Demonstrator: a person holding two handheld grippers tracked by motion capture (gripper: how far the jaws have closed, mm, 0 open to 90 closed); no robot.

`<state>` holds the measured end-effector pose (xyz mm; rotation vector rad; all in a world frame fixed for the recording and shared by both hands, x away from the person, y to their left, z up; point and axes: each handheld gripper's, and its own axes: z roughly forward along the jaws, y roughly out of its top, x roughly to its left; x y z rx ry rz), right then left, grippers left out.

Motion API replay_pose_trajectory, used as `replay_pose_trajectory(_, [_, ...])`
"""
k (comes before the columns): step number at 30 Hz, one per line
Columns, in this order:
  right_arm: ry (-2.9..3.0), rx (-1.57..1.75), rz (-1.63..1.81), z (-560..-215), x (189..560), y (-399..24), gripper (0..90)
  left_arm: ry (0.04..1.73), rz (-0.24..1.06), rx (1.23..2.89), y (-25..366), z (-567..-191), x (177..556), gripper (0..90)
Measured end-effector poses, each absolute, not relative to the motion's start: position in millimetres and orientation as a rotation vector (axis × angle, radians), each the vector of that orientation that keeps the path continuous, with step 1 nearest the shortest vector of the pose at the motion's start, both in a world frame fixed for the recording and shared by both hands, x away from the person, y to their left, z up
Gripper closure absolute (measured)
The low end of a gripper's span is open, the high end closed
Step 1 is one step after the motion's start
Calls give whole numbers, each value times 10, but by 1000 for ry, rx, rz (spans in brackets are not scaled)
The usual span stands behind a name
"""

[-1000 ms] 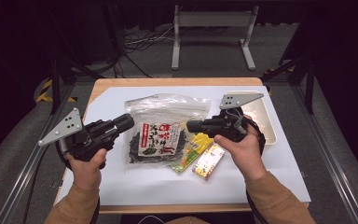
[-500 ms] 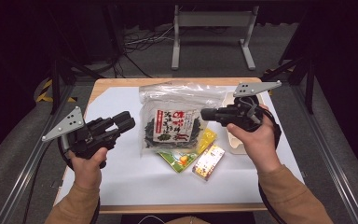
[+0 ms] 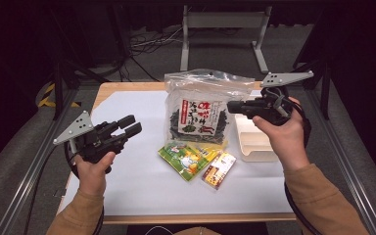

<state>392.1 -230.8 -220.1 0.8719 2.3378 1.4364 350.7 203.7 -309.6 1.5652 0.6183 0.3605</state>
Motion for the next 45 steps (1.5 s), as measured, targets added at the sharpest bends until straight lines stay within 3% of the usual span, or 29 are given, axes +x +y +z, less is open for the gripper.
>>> replay_pose_trajectory(17, [2289, 959, 1323, -1993, 4150, -2545, 864, 670, 429, 1712, 1943, -3352, 3729, 501])
replay_pose_trajectory(45, [2154, 1065, 1128, -1833, 4410, -2974, 862, 755, 407, 1817, 1955, -3587, 3888, 493])
